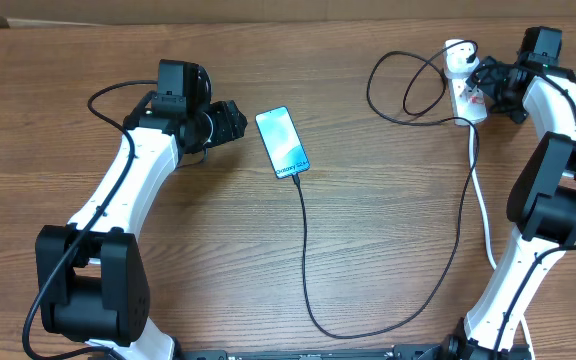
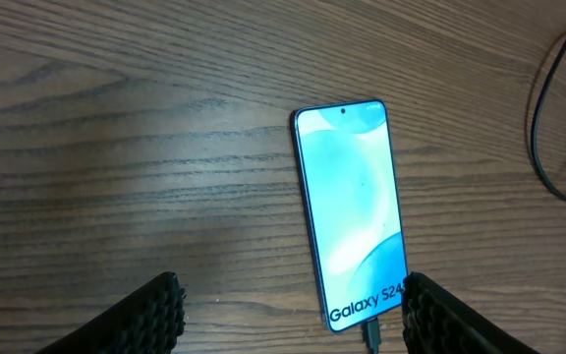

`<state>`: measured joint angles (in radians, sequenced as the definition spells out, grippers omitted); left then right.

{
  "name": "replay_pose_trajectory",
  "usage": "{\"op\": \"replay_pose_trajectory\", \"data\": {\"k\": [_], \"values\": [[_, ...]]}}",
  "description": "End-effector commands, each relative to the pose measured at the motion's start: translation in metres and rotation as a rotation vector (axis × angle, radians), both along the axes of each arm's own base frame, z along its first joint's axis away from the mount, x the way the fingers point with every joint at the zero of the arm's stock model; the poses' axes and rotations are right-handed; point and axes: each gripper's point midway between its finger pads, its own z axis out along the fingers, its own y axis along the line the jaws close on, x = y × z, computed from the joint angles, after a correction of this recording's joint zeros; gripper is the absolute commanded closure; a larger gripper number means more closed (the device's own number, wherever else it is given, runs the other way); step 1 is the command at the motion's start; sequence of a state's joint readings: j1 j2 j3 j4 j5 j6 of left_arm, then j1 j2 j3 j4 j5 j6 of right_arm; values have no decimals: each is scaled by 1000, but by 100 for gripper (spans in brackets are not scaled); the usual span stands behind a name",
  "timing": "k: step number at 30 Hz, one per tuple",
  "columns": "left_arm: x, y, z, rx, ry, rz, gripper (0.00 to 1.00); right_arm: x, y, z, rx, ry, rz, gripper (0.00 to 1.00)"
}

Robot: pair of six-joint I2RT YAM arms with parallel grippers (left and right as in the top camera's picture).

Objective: Plug charger to phone and switch on socket

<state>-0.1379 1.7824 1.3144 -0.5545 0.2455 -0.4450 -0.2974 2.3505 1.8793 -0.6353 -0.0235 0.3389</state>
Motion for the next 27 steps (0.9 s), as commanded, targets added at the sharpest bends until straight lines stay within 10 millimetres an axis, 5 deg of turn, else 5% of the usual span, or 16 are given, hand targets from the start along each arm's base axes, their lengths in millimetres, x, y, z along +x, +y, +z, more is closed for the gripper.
{"op": "replay_pose_trajectory", "data": {"k": [1,27], "values": [[-2,-2,3,4,-2,2,33,15,-26,36,-64,-93,-57,0],[-2,-2,3,4,-1,2,33,10,-16,24,-11,-72,-30,0]]}}
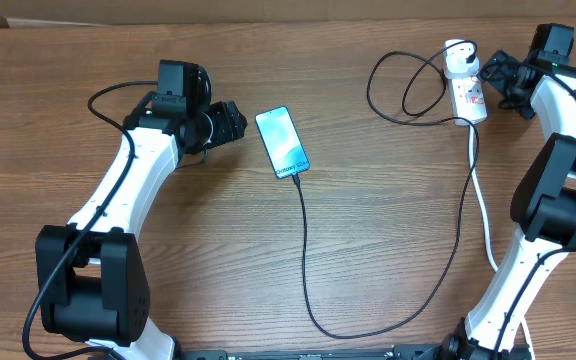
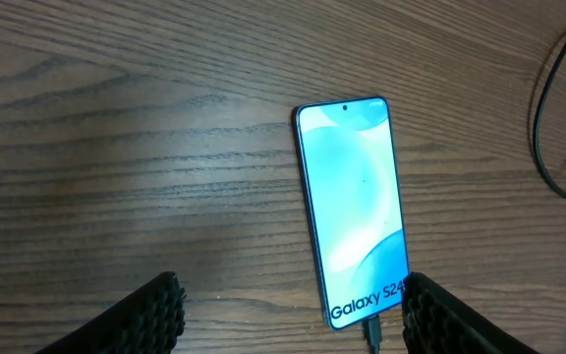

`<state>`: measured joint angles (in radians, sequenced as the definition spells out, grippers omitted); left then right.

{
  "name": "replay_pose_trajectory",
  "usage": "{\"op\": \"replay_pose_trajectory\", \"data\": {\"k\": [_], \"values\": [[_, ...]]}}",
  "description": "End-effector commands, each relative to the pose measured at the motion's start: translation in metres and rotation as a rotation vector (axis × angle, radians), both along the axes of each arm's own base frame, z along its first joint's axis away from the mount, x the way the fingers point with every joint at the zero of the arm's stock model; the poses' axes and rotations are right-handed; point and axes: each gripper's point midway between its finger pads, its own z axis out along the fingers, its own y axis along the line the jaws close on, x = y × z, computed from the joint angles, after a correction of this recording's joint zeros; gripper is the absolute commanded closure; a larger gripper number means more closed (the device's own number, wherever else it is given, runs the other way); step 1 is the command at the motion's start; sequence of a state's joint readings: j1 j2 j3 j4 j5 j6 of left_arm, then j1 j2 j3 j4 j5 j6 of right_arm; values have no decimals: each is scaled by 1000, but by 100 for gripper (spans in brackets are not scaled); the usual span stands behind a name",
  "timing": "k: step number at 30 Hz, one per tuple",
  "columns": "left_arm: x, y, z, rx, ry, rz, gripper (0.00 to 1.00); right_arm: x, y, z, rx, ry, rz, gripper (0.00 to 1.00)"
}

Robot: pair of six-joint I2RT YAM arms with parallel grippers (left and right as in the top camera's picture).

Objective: Plug charger to phone and switch on socket

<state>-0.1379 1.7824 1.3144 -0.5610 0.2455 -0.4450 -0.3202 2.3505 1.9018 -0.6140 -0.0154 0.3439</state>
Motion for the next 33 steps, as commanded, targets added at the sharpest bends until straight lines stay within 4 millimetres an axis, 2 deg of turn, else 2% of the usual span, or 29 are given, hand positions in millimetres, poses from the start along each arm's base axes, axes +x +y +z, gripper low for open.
{"op": "replay_pose_trajectory", "data": {"k": [1,10,22,33], "values": [[-1,-2,4,3,-8,2,33,4,2,11,6,-29,1,0],[-1,-2,4,3,-8,2,33,-3,5,-1,15,-3,2,0],[-1,-2,4,4,-8,2,32,1,16,0,13,-6,24,0],[-1,-2,4,5,-9,0,32,1,16,-1,14,-4,23,0]]}}
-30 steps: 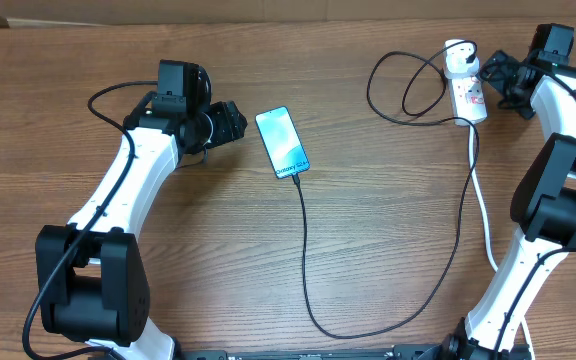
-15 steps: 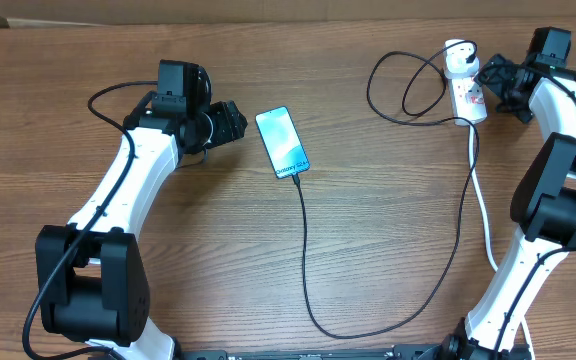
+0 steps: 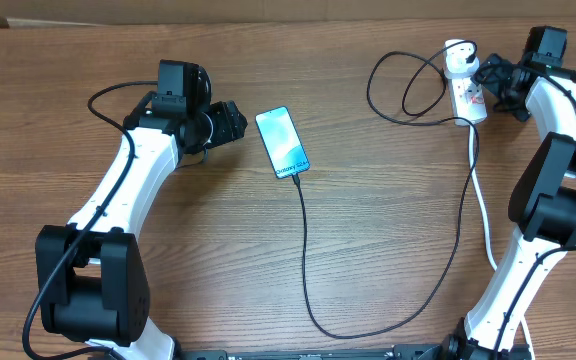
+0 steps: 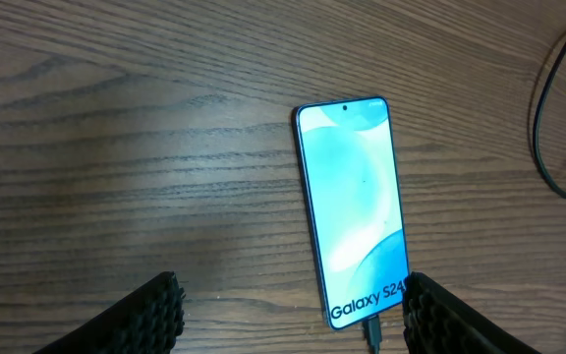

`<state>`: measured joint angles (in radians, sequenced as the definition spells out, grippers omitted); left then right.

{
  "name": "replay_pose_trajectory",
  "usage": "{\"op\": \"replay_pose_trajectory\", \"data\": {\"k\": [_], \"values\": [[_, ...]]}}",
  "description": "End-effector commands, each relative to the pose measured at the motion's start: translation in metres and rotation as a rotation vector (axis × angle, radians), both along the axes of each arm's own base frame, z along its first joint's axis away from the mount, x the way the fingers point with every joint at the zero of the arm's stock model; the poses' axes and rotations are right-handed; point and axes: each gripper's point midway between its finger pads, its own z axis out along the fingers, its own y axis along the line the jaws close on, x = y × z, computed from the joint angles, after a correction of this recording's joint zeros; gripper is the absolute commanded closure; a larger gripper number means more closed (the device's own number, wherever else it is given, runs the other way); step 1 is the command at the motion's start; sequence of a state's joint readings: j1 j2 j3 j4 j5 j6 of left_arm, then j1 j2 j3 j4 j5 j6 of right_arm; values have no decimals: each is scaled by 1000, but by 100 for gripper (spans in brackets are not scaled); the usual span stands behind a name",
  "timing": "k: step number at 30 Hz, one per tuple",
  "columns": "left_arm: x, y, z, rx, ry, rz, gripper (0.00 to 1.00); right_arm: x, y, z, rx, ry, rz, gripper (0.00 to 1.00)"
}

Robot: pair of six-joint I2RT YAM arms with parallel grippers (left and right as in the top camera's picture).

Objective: Plug charger to phone and switch on socket

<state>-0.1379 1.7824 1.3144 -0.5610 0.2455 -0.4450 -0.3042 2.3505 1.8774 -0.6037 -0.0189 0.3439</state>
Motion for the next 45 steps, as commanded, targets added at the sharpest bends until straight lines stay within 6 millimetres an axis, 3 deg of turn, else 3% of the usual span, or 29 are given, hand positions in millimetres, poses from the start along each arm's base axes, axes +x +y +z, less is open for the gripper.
{"op": "replay_pose_trajectory", "data": {"k": [1,22,45], "values": [[-1,-2,4,5,-9,0,32,2,6,6,8,-15,6,0],[0,-2,4,4,-16,-1,32,-4,10,-19,24,40,10,0],[1,-1,4,10,-18,3,31,3,8,-18,16,12,11,0]]}}
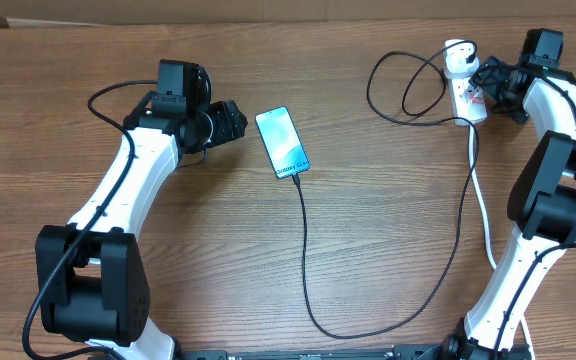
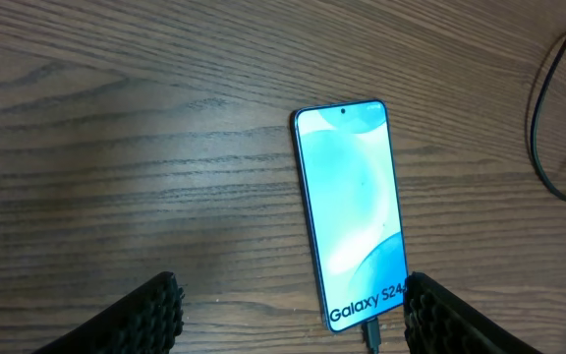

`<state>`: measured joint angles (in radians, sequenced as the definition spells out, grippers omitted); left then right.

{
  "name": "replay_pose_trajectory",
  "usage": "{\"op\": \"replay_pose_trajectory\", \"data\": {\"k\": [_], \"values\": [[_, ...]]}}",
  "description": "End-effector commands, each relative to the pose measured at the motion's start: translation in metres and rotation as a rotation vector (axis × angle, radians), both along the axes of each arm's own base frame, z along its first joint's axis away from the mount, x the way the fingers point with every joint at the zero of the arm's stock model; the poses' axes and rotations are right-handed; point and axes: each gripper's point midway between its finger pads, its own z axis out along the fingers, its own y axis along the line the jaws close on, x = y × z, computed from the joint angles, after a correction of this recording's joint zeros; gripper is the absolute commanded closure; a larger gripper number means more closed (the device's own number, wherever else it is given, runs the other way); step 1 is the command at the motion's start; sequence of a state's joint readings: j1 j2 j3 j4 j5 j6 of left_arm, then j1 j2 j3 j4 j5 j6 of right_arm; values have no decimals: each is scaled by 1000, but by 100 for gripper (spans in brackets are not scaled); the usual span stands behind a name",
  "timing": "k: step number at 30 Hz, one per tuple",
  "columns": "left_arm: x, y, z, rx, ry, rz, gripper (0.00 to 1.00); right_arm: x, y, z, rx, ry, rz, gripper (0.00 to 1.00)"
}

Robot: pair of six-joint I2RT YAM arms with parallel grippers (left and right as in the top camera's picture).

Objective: Plug charger to phone and switch on socket

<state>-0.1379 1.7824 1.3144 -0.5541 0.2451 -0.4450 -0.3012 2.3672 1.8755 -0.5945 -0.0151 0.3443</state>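
The phone (image 1: 282, 143) lies face up with its screen lit, showing "Galaxy S24" in the left wrist view (image 2: 350, 211). The black charger cable (image 1: 304, 250) is plugged into its lower end (image 2: 373, 337). It loops round to the white power strip (image 1: 465, 85) at the back right. My left gripper (image 1: 236, 120) is open just left of the phone, its fingers (image 2: 145, 315) bare. My right gripper (image 1: 490, 80) is against the strip's right side. The overhead view is too small to show how its jaws stand.
A plug with coiled black cable (image 1: 408, 85) sits at the strip's far end. The strip's white lead (image 1: 480, 200) runs down the right side past my right arm's base. Brown wooden table (image 1: 168, 280) throughout.
My right gripper sits a touch closer to the power strip. The phone, the cable and my left arm are where they were.
At first my right gripper was over the power strip's near end. Then it stood drawn back to the right, off the strip. After that it was at the strip's side again, as now. The cable stayed plugged into the lit phone and my left gripper stayed open.
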Motion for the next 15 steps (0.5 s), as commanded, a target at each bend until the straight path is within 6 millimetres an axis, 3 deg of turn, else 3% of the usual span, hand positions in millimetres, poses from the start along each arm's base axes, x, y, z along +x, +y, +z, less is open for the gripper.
{"op": "replay_pose_trajectory", "data": {"k": [1,15], "values": [[0,-1,3,11,-11,3,32,3,7,-9,16,0,9,0],[0,-1,4,11,-12,3,32,8,9,-6,10,-19,16,0]]}}
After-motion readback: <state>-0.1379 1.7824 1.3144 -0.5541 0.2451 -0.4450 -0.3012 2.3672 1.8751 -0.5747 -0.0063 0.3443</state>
